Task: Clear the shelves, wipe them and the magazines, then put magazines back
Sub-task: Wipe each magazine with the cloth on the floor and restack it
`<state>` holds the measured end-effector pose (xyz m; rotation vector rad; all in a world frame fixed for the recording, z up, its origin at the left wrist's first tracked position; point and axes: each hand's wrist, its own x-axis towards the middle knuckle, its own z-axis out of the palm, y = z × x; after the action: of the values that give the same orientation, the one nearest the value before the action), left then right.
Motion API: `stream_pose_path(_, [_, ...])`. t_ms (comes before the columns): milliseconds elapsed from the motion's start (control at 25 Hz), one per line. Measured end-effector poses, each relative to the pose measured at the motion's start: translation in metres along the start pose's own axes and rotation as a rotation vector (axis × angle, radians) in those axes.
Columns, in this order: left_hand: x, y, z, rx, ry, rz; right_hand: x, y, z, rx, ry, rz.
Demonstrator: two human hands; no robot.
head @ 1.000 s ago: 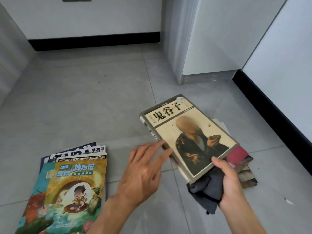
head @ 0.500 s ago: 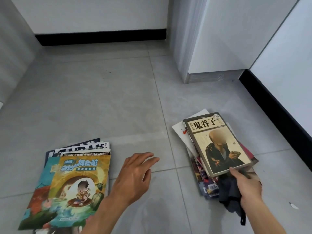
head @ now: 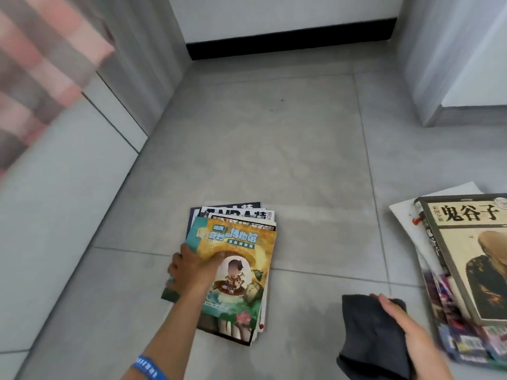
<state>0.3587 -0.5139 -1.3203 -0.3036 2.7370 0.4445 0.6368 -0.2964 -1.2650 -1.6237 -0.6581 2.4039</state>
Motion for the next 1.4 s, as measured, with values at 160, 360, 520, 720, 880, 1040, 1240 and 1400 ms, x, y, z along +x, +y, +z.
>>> stream_pose_path(160, [0.010,-0.018,-0.006,0.002,0.118,-0.023,0.006,0.020,0.007,0.010,-0.030,0.137])
stream_pose_path(360, [0.003,0.017,-0.015,-0.585,-0.039,0.213,-0.003,0.012,0.025,-0.163,0.105,0.013])
stream_pose_path(520, [-0.053,0.074,0.018,-0.810,-0.290,0.247,-0.005,-0.029,0.022,-0.447,0.298,-0.608])
stream_pose_path(720, [-0.095,0.075,0.092,-0.645,-0.466,0.188,0.039,-0.023,0.014,-1.259,0.344,-1.166])
stream_pose_path(880, [-0.092,0.065,0.110,-0.274,-0.421,0.437,0.087,0.037,-0.012,-1.546,0.286,-0.877])
stream_pose_path(1040, [-0.088,0.066,0.105,-0.097,-0.338,0.548,0.095,0.065,-0.032,-1.884,-0.001,-1.131])
stream_pose_path(1240, [-0.089,0.070,0.104,-0.057,-0.421,0.537,0.128,0.006,-0.046,-1.679,0.458,-0.982])
stream_pose_path(1400, [-0.090,0.070,0.105,-0.050,-0.437,0.536,0.120,0.070,-0.002,-1.704,0.302,-1.170])
